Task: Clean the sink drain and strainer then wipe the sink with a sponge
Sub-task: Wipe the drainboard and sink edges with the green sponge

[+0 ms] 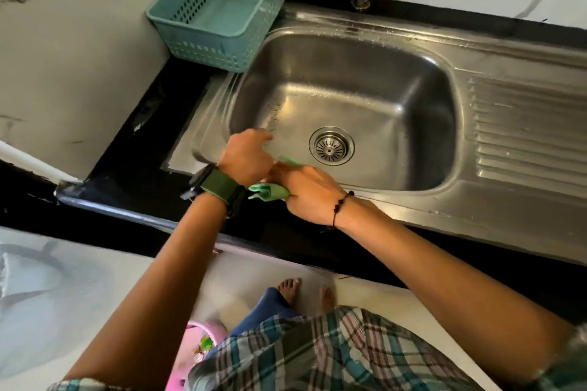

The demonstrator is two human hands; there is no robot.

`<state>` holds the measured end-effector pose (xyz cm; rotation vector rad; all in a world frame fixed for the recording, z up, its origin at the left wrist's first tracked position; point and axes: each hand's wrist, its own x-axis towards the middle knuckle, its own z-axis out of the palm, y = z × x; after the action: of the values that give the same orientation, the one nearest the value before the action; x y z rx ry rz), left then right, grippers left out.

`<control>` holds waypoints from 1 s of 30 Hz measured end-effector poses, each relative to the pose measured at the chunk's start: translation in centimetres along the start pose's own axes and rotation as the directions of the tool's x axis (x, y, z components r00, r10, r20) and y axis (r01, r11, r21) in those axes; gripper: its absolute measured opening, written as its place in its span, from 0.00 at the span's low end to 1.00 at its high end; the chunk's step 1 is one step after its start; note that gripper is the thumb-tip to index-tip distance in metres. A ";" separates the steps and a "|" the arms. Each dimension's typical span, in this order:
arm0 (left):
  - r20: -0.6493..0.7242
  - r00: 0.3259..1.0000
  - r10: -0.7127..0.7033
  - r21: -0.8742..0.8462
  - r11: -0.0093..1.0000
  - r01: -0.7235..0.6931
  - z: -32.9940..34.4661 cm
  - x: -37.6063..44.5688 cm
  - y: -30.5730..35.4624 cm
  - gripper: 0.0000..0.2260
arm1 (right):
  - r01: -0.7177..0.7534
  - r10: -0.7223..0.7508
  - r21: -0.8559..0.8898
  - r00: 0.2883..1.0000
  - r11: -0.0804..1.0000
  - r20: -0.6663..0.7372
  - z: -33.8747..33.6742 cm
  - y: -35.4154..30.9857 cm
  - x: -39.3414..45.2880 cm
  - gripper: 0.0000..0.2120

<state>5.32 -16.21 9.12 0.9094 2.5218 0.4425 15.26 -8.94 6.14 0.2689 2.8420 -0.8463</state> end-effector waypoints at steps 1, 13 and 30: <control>0.010 1.000 0.010 -0.018 1.000 -0.010 0.0 0.0 0.1 0.22 | 0.006 -0.006 0.000 1.000 1.000 0.003 -0.3 0.8 -0.9 0.23; 0.300 0.884 0.358 -0.029 0.930 -0.367 5.9 -1.7 6.8 0.13 | -0.386 0.397 -0.186 0.917 0.904 0.030 -8.8 16.3 -23.0 0.39; 0.542 0.694 0.474 0.129 0.769 -0.626 7.2 0.0 11.4 0.26 | -0.426 0.354 -0.249 0.890 0.870 -0.287 -1.9 8.5 -13.5 0.20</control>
<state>14.84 -6.77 7.77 1.6945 1.8328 -0.0314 30.01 -2.59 6.10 0.9199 2.9067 -0.2999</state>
